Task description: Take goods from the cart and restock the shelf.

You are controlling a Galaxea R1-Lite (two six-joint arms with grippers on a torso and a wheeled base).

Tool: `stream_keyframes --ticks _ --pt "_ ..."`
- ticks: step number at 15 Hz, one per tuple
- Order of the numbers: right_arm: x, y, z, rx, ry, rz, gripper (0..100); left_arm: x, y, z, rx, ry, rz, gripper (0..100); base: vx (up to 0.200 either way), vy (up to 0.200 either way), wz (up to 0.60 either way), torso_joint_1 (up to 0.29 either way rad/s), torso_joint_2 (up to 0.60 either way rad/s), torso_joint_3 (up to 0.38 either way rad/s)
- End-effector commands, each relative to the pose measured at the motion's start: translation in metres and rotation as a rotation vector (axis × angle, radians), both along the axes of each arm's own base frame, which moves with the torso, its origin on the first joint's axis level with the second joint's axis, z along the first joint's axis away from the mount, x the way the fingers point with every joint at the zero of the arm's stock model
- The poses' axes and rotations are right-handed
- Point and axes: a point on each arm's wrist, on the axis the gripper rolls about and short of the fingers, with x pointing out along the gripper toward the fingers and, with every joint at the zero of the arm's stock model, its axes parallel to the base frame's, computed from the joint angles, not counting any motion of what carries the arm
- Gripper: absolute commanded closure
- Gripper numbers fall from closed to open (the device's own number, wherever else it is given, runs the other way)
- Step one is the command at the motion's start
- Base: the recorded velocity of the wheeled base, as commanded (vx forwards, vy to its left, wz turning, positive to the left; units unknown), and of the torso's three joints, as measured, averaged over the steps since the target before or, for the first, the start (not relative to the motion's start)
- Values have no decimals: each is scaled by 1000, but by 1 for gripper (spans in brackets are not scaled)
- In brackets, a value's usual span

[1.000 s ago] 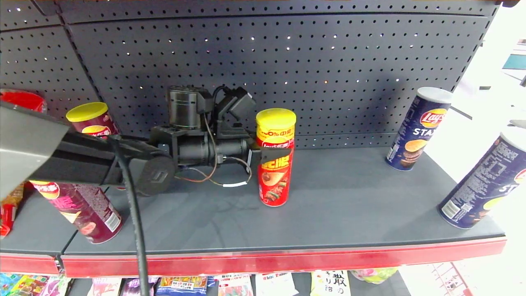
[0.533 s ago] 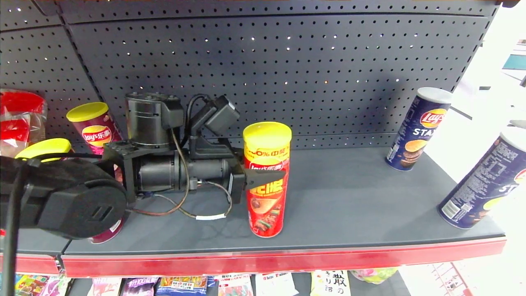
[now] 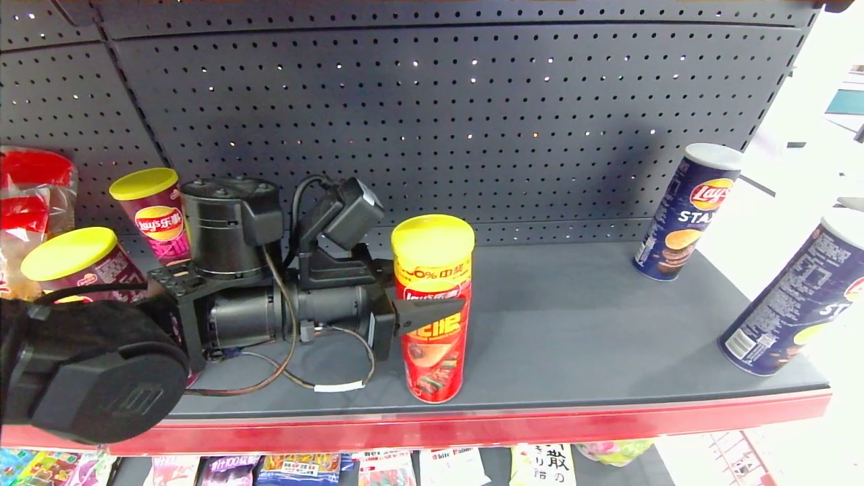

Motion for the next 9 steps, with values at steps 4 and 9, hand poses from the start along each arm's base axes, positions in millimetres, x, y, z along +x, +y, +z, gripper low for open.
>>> stream_keyframes --ticks 4,9 --pt "0 0 0 0 0 1 100 0 0 -1 0 -4 2 100 0 0 0 0 0 0" --pt "0 0 0 0 0 0 100 5 -1 -2 -5 -6 21 100 0 0 0 0 0 0"
